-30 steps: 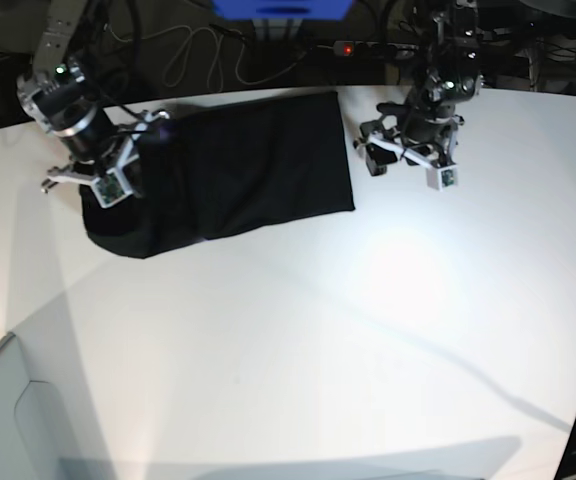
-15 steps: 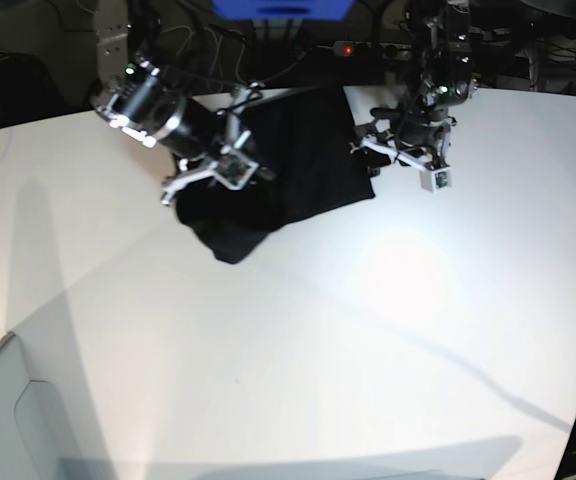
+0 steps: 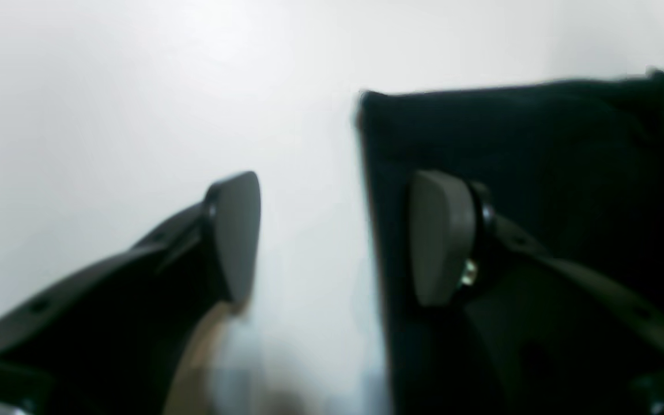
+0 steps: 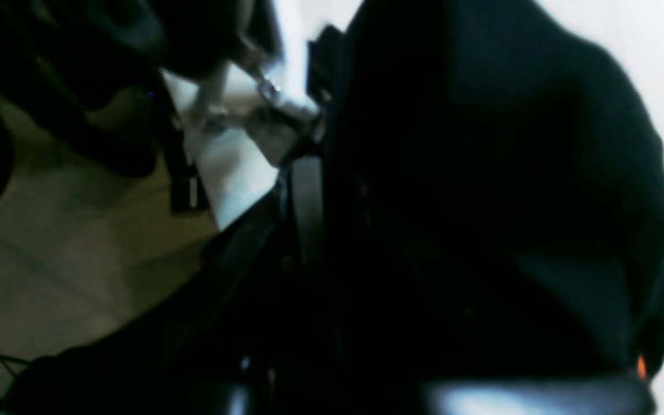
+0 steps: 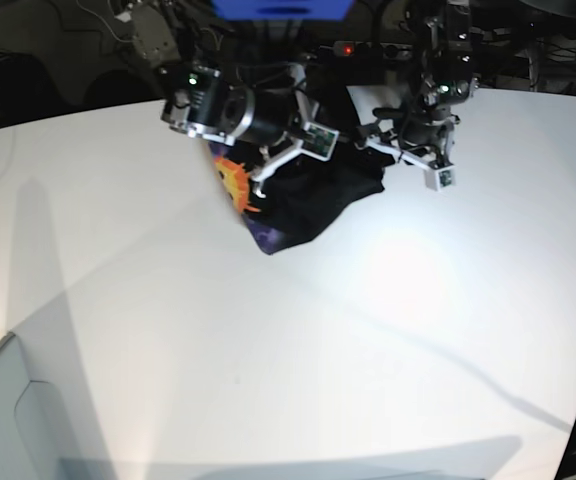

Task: Fold the T-shirt properly
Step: 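Lift the folded bundle's end with the right gripper toward the left gripper, then hold the bundle with the right gripper while the left gripper rises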

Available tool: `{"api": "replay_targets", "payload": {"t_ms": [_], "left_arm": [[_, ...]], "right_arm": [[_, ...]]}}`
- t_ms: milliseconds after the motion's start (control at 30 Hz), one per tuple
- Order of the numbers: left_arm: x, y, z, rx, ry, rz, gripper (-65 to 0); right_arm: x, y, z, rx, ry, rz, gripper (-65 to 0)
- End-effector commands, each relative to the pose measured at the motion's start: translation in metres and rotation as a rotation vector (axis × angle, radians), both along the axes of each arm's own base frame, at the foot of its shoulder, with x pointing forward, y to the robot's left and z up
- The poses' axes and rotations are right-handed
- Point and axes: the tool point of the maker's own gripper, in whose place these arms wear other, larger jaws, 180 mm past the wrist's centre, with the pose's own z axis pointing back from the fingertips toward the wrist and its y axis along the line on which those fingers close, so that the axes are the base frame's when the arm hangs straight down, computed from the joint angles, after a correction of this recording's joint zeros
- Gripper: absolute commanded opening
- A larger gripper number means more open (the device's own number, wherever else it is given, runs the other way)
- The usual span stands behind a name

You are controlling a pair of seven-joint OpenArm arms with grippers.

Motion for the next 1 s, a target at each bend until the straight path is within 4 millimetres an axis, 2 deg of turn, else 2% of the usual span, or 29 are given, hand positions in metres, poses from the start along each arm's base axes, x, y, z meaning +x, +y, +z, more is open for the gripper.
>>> {"api": "replay_targets", "payload": {"t_ms": [0, 67, 200, 333, 433, 567, 700, 833, 900, 967], "left_arm": [[0.004, -0.004, 0.008, -0.015, -0.027, -0.005, -26.1], [0.002, -0.003, 0.008, -0.016, -0.026, -0.003, -26.1], [0.006, -0.003, 0.023, -0.012, -0.067, -0.010, -26.1], [0.004, -0.006, 0.042, -0.005, -0.109, -0.020, -26.0], [-0.004, -0.004, 0.040, 0.003, -0.094, -0.020, -26.0], [-0.017, 0.020, 0.035, 0.037, -0.062, 0.039, -26.0], [-0.032, 0.058, 0.036, 0.094, -0.042, 0.125, -25.9], [-0.038, 0.089, 0.041, 0.145, -0.046, 0.194, -25.9], [-0.044, 0.097, 0.041, 0.160, -0.036, 0.211, -25.9], [-0.045, 0.097, 0.041, 0.159, -0.034, 0.211, -26.0]], "right_arm": [[0.000, 0.013, 0.012, 0.062, -0.011, 0.034, -64.9], [0.005, 0.019, 0.008, 0.066, 0.005, 0.030, -64.9], [0.016, 0.020, 0.006, 0.056, -0.010, 0.033, -64.9], [0.032, 0.007, 0.006, 0.047, -0.020, -0.018, -64.9], [0.039, -0.001, 0.005, 0.042, -0.023, -0.047, -64.9], [0.038, -0.001, 0.004, 0.041, -0.018, -0.050, -64.9], [0.035, 0.002, 0.004, 0.047, -0.013, -0.045, -64.8], [0.028, 0.011, 0.006, 0.053, -0.014, -0.010, -64.8], [0.025, 0.015, 0.008, 0.056, -0.018, 0.008, -64.8], [0.022, 0.019, 0.009, 0.059, -0.021, 0.025, -64.8]]}}
